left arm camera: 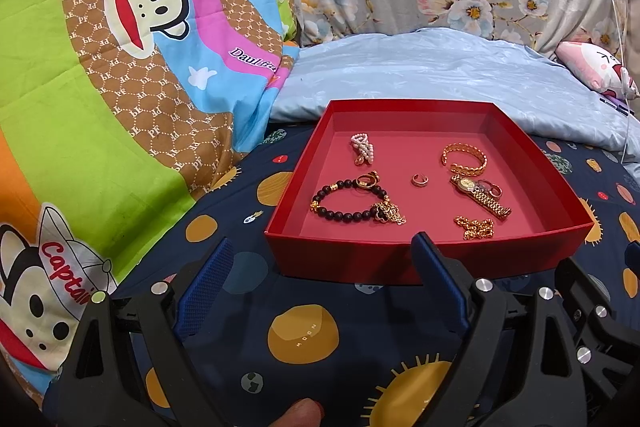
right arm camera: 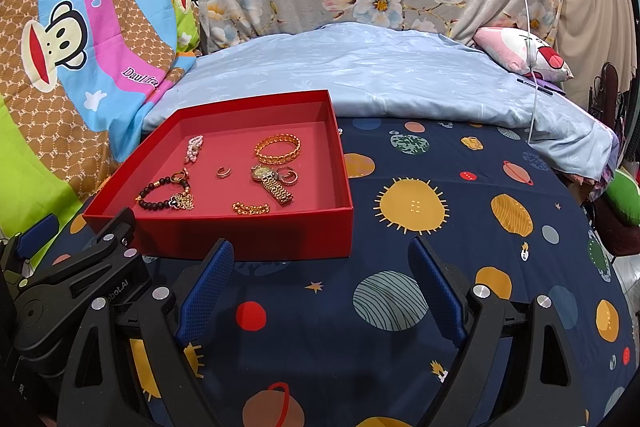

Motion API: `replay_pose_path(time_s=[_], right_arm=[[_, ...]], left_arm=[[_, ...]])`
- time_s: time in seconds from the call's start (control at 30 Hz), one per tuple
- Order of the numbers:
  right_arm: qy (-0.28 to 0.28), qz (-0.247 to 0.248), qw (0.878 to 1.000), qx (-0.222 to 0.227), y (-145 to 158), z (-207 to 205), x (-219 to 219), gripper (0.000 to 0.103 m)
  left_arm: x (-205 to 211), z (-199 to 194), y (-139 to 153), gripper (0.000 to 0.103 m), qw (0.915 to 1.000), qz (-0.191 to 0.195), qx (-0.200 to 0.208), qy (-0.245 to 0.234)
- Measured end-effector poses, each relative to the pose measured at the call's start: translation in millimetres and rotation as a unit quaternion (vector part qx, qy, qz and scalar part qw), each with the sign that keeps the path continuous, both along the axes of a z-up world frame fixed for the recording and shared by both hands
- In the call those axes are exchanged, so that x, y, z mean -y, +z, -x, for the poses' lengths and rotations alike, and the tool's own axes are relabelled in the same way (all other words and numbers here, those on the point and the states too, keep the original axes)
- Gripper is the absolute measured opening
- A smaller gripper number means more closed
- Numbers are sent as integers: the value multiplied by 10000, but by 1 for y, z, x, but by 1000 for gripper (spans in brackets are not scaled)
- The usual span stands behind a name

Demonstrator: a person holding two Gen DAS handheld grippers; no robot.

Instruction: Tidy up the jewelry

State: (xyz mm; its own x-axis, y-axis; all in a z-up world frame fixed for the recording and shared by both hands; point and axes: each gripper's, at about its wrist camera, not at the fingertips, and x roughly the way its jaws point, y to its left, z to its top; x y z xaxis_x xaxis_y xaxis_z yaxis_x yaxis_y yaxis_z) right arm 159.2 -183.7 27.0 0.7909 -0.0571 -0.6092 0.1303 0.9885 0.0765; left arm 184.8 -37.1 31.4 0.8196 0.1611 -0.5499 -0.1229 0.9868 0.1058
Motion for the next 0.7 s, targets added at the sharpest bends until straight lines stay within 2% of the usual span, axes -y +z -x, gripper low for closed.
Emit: replay_pose_path(time_s=[0.7], right_arm=[[-25, 18, 10000, -50, 0, 1, 1, 87]], left_arm=[[0, -3, -3, 87, 10000, 17, -74, -28]])
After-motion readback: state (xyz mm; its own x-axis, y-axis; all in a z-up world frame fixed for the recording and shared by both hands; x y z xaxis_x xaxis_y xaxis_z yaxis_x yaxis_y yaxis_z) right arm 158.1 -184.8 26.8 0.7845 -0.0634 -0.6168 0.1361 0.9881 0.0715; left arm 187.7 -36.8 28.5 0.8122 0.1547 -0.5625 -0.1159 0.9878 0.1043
